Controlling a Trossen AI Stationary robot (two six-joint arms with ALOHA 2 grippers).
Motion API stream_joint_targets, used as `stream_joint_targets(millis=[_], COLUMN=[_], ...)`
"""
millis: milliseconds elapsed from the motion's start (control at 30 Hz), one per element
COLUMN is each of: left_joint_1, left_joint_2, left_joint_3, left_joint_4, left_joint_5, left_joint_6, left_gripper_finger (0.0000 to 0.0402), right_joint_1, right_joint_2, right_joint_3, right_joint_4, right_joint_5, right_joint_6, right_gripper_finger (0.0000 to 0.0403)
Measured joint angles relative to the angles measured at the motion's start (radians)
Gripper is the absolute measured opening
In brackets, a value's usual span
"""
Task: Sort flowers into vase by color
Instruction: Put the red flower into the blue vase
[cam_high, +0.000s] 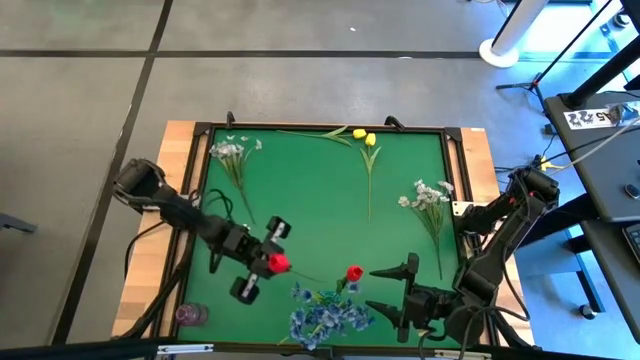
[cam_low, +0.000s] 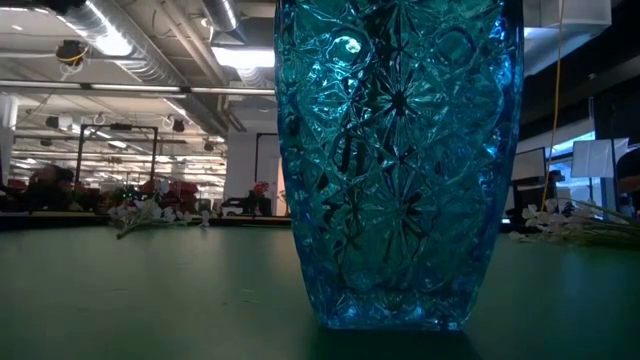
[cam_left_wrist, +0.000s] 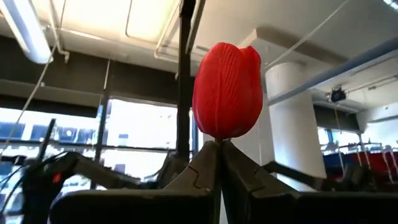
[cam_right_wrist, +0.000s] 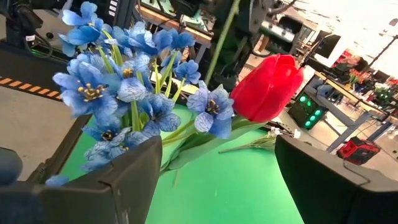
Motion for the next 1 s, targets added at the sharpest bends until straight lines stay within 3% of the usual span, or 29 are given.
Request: stream_joint_targets(millis=[200, 533, 1000], left_joint_1=[0.000, -0.013, -0.005], left_joint_2=[0.033, 0.032, 0.130], left_joint_3=[0.073, 0.077, 0.122], left_joint_4=[-0.001, -0.011, -0.008], left_joint_5=[-0.001, -0.044, -0.074], left_joint_6=[-0.066, -0.210, -0.217], left_gripper_finger=[0.0005, 0.0005, 0.0005], right_joint_1=[0.001, 0.000, 0.000], right_joint_2=[0.000, 0.000, 0.000], right_joint_3=[0.000, 0.000, 0.000], right_joint_4=[-0.003, -0.004, -0.019], right_joint_5=[-0.003, -0.003, -0.004], right_joint_6=[0.032, 0.029, 0.028], right_gripper_finger=[0.0312, 0.0312, 0.0312])
